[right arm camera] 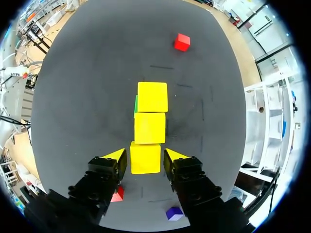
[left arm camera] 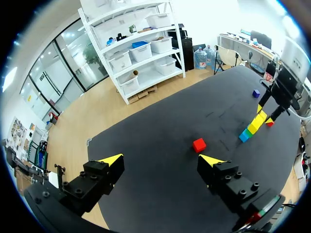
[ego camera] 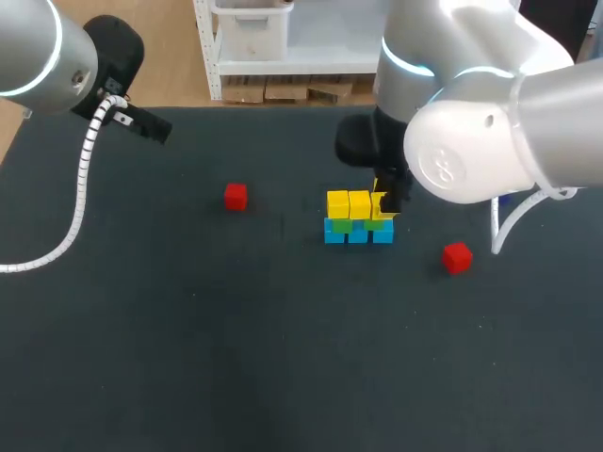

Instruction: Place the blue cubes, place green cubes on the blue cubes, place the yellow cubes on the green cubes, then place the red cubes on the yellow cubes, and place purple cube on the red cubes.

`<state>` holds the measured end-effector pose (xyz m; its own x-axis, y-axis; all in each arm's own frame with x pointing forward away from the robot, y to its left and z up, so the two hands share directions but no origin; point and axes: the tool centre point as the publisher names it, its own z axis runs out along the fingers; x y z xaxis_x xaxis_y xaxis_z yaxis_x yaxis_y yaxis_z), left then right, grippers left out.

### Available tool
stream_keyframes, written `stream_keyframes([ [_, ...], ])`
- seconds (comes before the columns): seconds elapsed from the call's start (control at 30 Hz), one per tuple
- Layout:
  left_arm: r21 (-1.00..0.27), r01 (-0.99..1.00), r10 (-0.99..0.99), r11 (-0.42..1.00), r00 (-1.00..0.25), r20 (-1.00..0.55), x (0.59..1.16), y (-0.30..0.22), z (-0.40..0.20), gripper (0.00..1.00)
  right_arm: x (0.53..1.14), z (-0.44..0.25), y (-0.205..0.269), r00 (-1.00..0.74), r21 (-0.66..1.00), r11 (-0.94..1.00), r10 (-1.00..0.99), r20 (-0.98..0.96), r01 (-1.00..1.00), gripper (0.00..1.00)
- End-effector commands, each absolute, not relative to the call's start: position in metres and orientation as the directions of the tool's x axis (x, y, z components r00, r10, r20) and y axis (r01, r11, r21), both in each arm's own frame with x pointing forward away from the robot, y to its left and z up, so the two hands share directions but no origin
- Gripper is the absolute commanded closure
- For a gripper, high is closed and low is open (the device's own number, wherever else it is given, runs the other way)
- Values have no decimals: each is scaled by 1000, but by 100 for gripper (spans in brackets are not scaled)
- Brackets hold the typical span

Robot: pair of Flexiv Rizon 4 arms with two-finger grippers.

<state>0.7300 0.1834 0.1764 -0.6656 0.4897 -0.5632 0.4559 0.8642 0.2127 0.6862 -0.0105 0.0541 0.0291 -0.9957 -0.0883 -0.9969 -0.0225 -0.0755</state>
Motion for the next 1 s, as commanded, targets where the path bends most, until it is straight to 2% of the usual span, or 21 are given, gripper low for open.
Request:
stream_keyframes([
  [0.03, 210, 459, 491, 863, -664, -564, 731, 185, 176, 0, 686, 54, -12, 25, -82, -17, -996, -91, -996, 51],
  [0.57, 210, 459, 491, 863, -664, -564, 731, 185, 176, 0, 688, 52, -13, 18, -88, -11, -996, -83, -996, 64],
  [1.0, 210, 459, 491, 863, -664, -564, 731, 185, 176, 0, 690, 56, -10, 28, -88, -20, -995, -91, -996, 62],
])
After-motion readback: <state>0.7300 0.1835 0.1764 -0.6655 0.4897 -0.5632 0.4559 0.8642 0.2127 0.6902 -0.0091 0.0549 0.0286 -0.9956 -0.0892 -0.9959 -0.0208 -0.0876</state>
